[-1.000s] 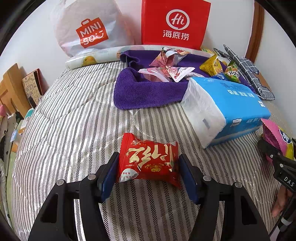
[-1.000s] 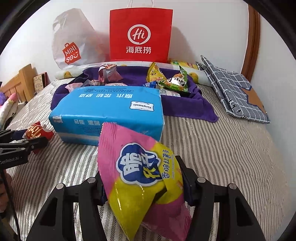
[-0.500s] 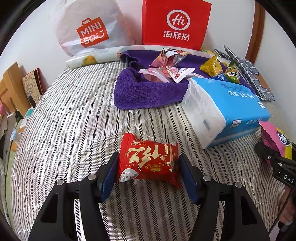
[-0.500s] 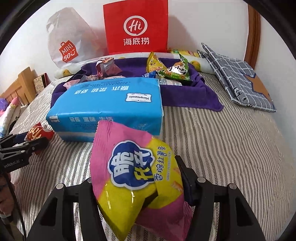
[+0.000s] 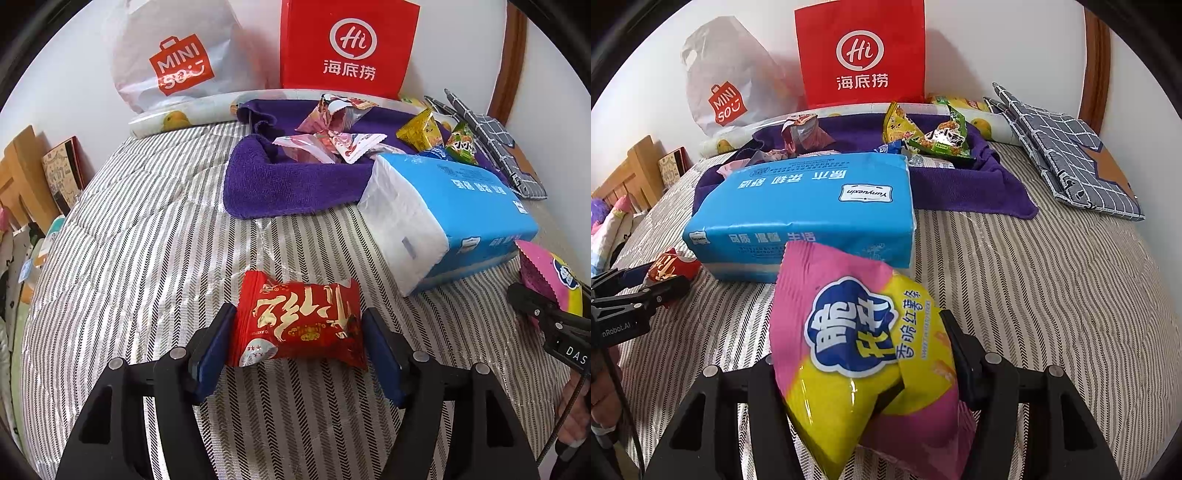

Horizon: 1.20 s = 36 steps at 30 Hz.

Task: Organize snacks
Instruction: 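Lift both held snacks up off the bed cover, then carry both held snacks toward the purple towel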

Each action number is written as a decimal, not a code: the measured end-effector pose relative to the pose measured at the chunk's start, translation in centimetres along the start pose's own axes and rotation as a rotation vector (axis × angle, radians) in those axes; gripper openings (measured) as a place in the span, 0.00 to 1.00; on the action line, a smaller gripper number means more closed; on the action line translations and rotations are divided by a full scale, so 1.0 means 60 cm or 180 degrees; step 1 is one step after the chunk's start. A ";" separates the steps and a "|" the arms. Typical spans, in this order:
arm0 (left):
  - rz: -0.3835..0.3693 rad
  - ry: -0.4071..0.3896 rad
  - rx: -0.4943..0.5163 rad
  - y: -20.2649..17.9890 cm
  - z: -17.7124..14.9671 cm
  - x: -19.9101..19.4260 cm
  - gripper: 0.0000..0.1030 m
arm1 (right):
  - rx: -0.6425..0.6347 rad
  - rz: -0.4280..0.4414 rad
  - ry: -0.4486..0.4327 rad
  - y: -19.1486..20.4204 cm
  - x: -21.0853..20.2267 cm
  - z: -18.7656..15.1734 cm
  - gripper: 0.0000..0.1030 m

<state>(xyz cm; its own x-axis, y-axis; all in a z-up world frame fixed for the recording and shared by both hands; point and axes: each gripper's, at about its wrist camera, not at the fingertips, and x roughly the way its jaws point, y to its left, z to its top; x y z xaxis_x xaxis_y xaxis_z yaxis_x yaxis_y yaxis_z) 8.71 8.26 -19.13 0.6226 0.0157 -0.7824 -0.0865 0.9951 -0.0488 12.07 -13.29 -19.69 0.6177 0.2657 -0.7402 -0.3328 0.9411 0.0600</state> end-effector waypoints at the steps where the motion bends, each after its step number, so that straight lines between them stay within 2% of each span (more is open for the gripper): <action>1: -0.0011 -0.0004 -0.0008 0.001 0.000 0.000 0.66 | -0.0002 -0.0010 -0.0009 0.000 0.000 0.000 0.56; 4: -0.0058 -0.0028 -0.0062 0.007 0.000 -0.003 0.62 | 0.0004 -0.0043 -0.0043 0.000 -0.003 -0.001 0.56; 6: -0.0066 -0.0048 -0.0102 0.012 -0.001 -0.005 0.53 | 0.0005 -0.0043 -0.0041 -0.001 -0.003 -0.001 0.56; 11: -0.0050 -0.0054 -0.0131 0.016 -0.002 -0.008 0.47 | 0.0026 -0.0079 -0.0099 -0.004 -0.011 -0.003 0.54; 14: -0.0017 -0.0053 -0.0117 0.015 -0.003 -0.016 0.46 | 0.0054 -0.0072 -0.0135 -0.009 -0.020 -0.007 0.53; 19: -0.0168 -0.0036 -0.0178 0.018 -0.004 -0.033 0.46 | 0.0072 -0.0102 -0.0209 -0.012 -0.040 -0.014 0.52; 36: -0.0315 -0.0191 -0.0163 -0.006 0.005 -0.092 0.46 | 0.0048 -0.0107 -0.0442 -0.008 -0.103 -0.014 0.52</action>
<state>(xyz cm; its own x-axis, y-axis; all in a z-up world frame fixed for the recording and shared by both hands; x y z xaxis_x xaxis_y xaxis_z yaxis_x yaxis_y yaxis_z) 5.53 7.82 -14.61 0.6753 -0.0751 -0.7337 -0.0608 0.9857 -0.1569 7.81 -15.53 -15.70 0.7214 0.2593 -0.6421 -0.3001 0.9527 0.0476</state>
